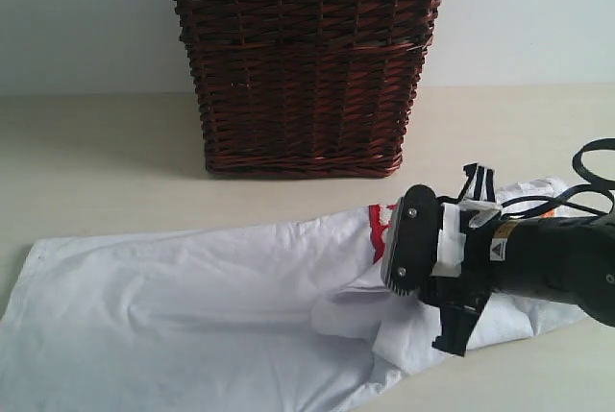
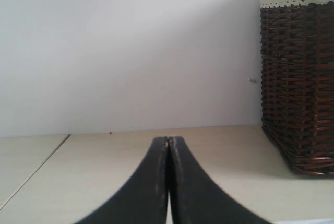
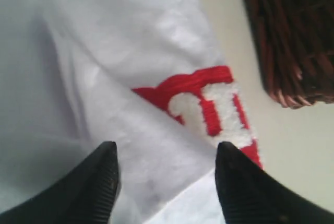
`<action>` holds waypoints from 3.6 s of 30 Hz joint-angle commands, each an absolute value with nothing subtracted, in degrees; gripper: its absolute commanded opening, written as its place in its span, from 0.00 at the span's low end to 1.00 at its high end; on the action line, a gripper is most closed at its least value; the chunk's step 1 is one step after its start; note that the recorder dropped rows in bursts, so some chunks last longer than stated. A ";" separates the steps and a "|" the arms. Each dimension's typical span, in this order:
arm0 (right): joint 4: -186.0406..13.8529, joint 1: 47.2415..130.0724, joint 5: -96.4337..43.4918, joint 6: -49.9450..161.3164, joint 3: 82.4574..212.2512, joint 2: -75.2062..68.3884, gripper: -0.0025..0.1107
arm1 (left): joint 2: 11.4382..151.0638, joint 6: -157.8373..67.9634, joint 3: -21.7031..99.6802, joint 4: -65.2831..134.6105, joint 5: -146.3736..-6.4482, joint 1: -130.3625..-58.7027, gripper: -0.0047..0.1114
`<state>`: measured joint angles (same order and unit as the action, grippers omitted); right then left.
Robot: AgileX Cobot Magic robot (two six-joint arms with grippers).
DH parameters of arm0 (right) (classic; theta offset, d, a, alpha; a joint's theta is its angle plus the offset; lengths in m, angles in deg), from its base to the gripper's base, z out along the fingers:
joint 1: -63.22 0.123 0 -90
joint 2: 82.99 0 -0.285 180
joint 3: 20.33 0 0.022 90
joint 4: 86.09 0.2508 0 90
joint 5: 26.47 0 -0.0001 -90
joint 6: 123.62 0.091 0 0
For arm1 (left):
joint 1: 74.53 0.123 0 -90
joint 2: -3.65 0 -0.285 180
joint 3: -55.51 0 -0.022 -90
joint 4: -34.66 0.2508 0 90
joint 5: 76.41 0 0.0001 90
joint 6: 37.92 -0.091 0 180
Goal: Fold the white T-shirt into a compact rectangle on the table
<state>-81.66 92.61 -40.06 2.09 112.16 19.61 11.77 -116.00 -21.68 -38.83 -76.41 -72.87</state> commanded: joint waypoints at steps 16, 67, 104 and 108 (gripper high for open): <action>-65.39 92.52 -11.36 -6.45 114.85 12.20 0.29 | 11.44 -115.67 -21.70 -39.24 -76.41 -72.77 0.04; -77.45 79.34 -4.79 16.02 114.85 13.11 0.02 | 11.44 -115.67 -21.70 -39.24 -76.41 -72.77 0.04; -98.58 77.06 -10.30 35.93 114.85 5.66 0.43 | 11.44 -115.67 -21.70 -39.24 -76.41 -72.77 0.04; -96.57 77.06 -3.43 45.14 114.85 -2.17 0.53 | 11.44 -115.67 -21.70 -39.24 -76.41 -72.77 0.04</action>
<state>-97.79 77.22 -9.10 38.99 114.77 1.82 11.77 -116.00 -21.68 -38.83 -76.41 -72.87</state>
